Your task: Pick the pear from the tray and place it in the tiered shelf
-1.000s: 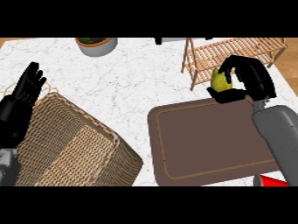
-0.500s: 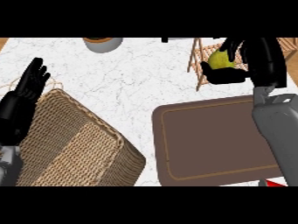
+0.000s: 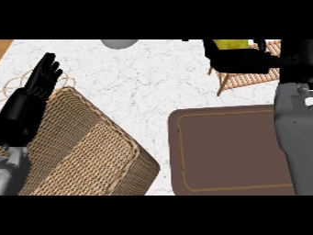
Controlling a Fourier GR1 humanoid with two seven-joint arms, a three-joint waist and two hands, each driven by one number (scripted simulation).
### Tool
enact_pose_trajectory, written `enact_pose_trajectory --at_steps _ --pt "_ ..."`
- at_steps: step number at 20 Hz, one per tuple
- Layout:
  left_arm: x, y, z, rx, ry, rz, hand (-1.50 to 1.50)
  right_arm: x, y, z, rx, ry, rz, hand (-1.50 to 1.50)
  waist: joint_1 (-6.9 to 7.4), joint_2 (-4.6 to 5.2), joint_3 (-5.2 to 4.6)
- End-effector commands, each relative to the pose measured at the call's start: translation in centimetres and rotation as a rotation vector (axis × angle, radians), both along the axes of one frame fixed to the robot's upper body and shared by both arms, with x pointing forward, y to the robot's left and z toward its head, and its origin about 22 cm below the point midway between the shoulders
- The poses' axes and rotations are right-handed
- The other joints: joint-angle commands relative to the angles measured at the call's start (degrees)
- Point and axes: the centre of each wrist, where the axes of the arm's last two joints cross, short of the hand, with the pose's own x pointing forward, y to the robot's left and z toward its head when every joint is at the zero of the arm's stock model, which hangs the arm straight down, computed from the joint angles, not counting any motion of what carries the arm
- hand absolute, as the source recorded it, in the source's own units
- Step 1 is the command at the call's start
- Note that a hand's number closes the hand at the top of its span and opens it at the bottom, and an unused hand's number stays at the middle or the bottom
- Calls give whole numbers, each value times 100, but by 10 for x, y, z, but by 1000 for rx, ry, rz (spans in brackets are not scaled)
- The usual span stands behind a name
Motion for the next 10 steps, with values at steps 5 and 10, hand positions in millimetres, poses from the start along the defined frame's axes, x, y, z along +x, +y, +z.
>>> enact_pose_trajectory --at_steps 5,10 --pt "-14 9 -41 -7 165 22 0 5 -16 29 362 -35 102 150 133 111 -135" --pt "-18 9 -33 -5 148 37 0 17 -54 20 -551 -17 -250 150 12 116 -195"
